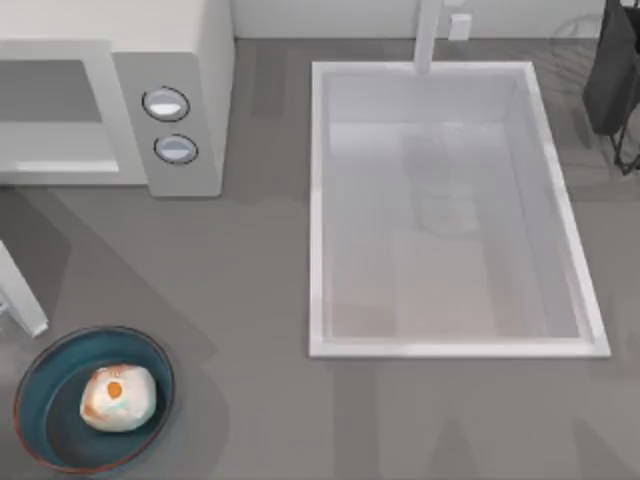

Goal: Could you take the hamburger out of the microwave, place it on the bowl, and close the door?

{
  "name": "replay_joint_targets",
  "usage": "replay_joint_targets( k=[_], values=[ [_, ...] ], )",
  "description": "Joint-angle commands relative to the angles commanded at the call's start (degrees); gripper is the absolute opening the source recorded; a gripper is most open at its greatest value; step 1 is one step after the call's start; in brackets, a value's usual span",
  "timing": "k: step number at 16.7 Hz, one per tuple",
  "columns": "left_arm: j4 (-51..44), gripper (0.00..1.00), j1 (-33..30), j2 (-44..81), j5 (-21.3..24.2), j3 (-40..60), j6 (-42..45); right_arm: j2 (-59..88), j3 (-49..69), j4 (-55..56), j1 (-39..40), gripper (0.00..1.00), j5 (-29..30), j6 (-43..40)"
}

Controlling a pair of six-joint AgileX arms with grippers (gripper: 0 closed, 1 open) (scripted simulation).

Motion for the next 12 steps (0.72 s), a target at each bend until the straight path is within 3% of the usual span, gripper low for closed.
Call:
replay_joint_targets(
  k=[8,12],
  values=[
    [0.6,0.0,-2.7,-2.0,-2.0,-2.0,-2.7,0.0,0.0,0.0,0.0,1.0,0.0,0.0],
    [0.8,0.0,-11.1,-4.5,-7.8,-3.5,-9.1,0.0,0.0,0.0,0.0,1.0,0.0,0.0]
  ],
)
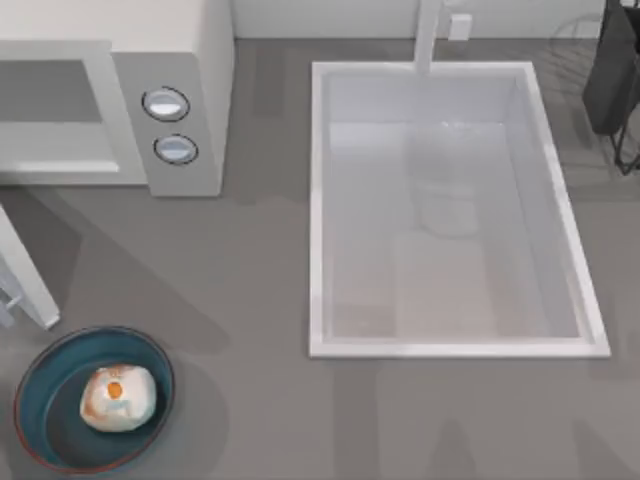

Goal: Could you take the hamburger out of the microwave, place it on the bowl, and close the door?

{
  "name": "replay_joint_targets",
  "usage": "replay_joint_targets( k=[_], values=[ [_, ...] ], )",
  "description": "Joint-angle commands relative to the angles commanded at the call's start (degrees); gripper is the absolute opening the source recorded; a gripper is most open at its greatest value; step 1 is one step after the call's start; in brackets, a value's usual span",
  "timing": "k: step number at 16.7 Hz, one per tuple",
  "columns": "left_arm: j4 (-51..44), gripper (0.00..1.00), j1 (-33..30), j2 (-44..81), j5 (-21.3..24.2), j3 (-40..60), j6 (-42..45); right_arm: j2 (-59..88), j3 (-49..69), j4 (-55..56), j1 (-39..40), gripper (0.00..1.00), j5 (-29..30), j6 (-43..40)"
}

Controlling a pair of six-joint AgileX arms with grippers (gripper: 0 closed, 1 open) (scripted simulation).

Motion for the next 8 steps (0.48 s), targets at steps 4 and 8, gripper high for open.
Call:
replay_joint_targets(
  k=[4,8],
  values=[
    [0.3,0.0,-13.3,-4.0,-8.3,-2.3,-9.1,0.0,0.0,0.0,0.0,1.0,0.0,0.0],
    [0.5,0.0,-21.2,-7.2,-14.3,-4.1,-15.7,0.0,0.0,0.0,0.0,1.0,0.0,0.0]
  ],
)
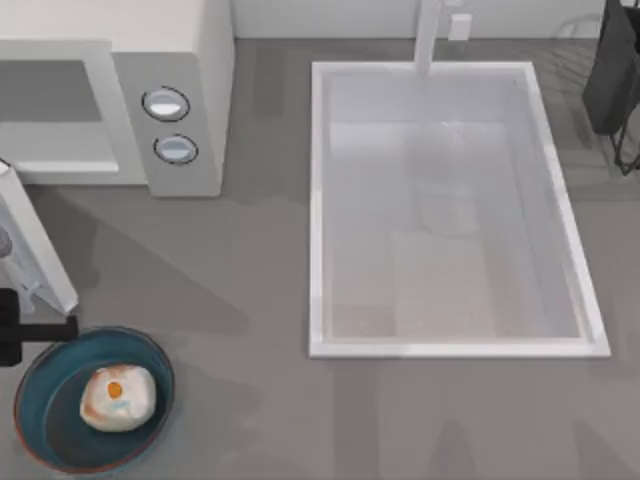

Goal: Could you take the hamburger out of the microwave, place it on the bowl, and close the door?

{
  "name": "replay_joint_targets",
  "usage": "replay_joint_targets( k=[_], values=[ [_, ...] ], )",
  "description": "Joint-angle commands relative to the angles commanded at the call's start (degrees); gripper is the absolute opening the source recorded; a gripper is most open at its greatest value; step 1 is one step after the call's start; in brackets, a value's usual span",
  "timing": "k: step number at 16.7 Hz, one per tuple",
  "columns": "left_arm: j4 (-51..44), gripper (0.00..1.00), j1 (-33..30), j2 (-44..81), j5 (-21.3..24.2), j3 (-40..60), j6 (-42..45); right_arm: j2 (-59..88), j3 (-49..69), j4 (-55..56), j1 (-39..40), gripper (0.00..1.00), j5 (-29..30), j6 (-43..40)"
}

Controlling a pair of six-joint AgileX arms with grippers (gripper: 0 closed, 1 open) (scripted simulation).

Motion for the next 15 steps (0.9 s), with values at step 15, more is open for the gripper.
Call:
replay_joint_targets(
  k=[15],
  values=[
    [9.3,0.0,-0.7,23.2,-0.4,13.0,-0.5,0.0,0.0,0.0,0.0,1.0,0.0,0.0]
  ],
)
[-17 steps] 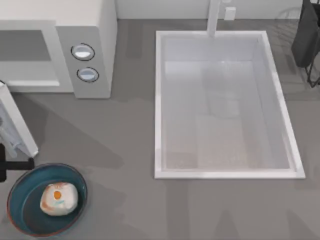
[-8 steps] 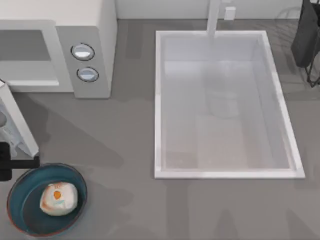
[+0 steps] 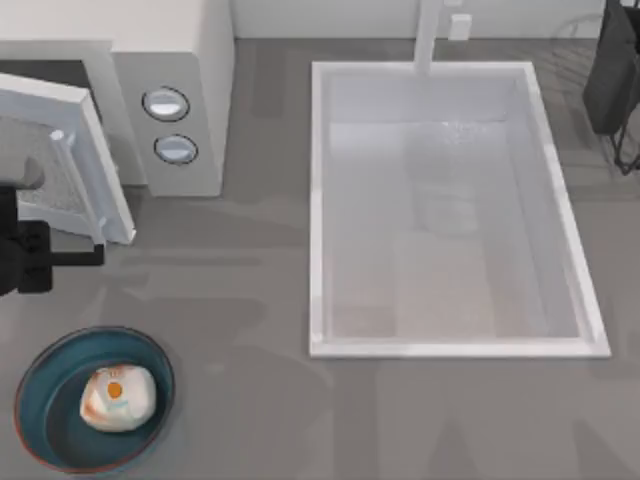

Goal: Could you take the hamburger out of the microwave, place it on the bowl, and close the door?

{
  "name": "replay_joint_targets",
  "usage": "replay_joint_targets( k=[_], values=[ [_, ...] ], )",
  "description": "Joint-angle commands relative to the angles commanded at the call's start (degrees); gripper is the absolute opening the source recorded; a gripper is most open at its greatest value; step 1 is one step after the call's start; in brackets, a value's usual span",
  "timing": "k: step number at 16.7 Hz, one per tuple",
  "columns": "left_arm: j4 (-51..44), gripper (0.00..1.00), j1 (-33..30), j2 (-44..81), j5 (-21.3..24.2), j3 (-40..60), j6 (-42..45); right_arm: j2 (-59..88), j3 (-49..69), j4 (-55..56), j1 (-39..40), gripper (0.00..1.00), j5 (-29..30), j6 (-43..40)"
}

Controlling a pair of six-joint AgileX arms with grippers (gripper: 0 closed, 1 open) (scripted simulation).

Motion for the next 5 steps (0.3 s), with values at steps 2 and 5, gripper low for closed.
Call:
replay_joint_targets(
  k=[2,5],
  values=[
    [2.1,0.0,-0.1,4.3,0.0,2.7,0.0,0.0,0.0,0.0,0.0,1.0,0.0,0.0],
    [3.2,0.0,-0.2,6.3,-0.1,4.2,0.0,0.0,0.0,0.0,0.0,1.0,0.0,0.0]
  ],
)
